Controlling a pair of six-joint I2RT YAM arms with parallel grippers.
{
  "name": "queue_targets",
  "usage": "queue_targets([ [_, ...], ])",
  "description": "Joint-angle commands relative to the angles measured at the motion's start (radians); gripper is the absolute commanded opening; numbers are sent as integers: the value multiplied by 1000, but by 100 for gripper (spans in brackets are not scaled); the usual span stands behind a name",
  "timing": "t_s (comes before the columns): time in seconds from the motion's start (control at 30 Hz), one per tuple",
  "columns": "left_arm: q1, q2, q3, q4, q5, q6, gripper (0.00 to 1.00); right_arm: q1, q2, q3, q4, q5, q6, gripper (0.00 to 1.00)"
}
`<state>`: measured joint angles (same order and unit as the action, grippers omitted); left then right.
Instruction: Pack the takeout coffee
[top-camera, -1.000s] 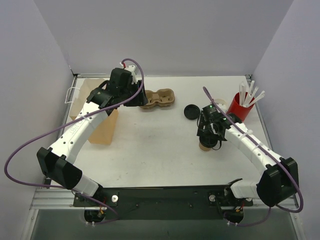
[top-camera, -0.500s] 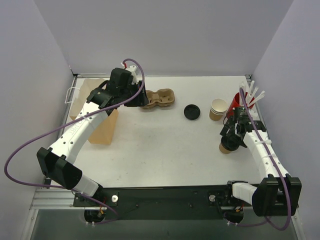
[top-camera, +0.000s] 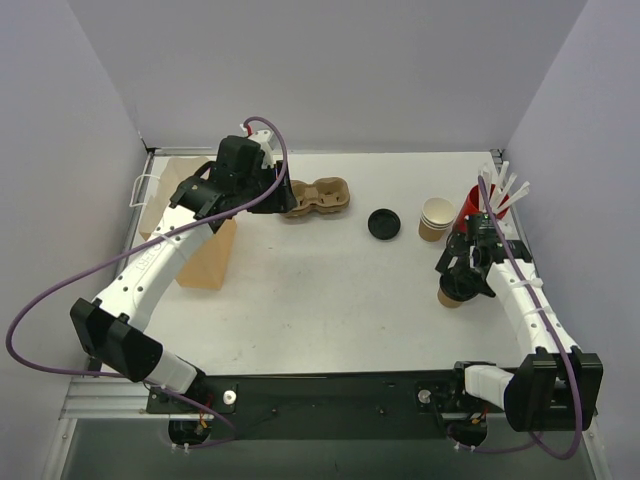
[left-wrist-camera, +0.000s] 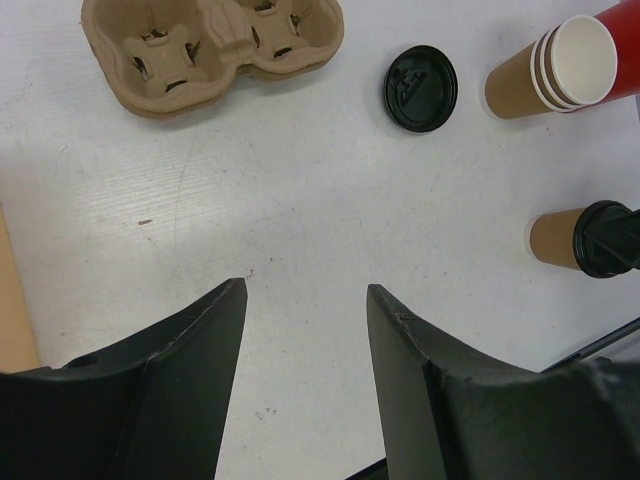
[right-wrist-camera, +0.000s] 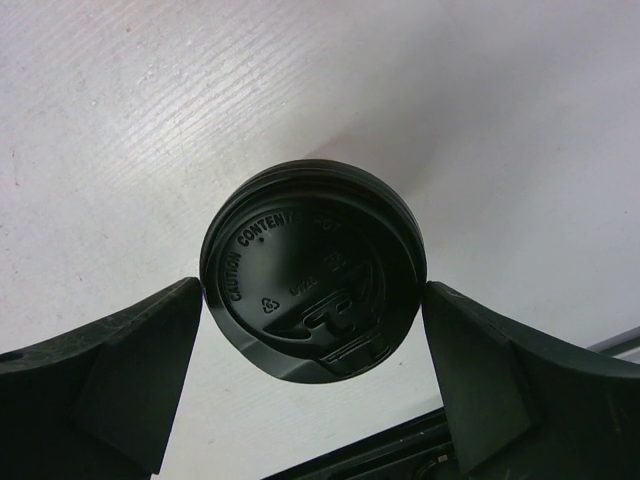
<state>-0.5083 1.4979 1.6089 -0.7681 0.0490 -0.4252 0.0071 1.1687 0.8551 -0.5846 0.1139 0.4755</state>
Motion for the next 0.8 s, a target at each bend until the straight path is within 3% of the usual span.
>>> queue_targets([
  [0.0, 8, -39, 51, 9, -3, 16, 62, -4, -9, 56, -66, -5, -2, 86],
  [0.47, 8, -16, 45, 21, 2, 20, 62, 14, -118, 185, -192, 53, 12, 87],
  [0.63, 2, 48, 57, 58, -41, -1, 61, 236, -60, 367, -204, 99, 61, 83],
  [0.77, -38, 145, 120, 67, -201, 0, 56, 381, 93, 502, -129, 107, 69, 77],
])
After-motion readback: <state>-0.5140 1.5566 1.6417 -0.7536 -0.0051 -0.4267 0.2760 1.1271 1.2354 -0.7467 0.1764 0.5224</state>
